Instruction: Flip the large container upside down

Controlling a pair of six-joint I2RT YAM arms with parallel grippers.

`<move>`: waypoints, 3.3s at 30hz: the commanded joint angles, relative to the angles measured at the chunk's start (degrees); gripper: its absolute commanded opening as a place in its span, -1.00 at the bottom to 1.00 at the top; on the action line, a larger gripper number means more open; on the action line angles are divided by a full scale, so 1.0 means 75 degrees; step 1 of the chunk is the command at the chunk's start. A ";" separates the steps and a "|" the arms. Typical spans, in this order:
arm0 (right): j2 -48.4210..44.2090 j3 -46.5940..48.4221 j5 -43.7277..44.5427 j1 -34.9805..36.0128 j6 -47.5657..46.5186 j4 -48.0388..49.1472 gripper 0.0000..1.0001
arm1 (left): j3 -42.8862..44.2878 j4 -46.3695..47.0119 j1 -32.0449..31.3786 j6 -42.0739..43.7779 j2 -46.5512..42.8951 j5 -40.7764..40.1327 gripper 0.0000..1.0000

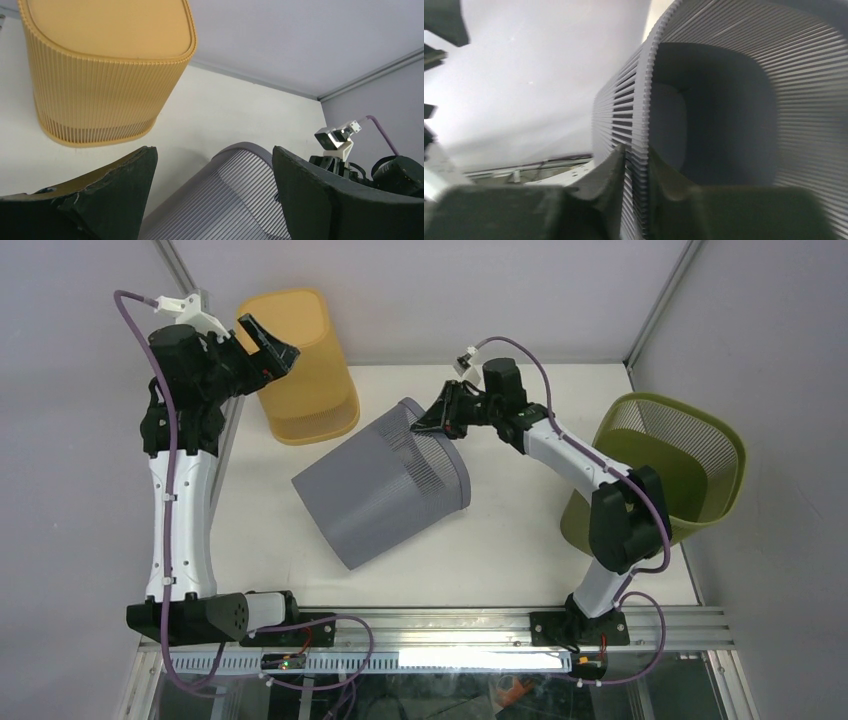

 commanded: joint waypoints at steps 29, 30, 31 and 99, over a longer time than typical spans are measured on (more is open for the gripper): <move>0.0372 0.3373 0.6667 0.0816 -0.5984 -0.6293 0.33 | -0.2575 -0.3917 -0.0319 -0.1637 -0.2198 -0.1875 0.78; 0.0413 0.3381 0.6714 0.0811 -0.5994 -0.6309 0.33 | -0.2738 -0.3899 -0.0323 -0.1661 -0.2213 -0.1525 0.78; 0.0446 0.3387 0.6774 0.0805 -0.5994 -0.6314 0.32 | -0.2910 -0.3856 -0.0325 -0.1720 -0.2250 -0.1191 0.79; -0.0070 0.1897 0.6444 0.0230 -0.5364 -0.6309 -0.42 | -0.2687 -0.2426 -0.1030 -0.1692 -0.1589 -0.0736 0.79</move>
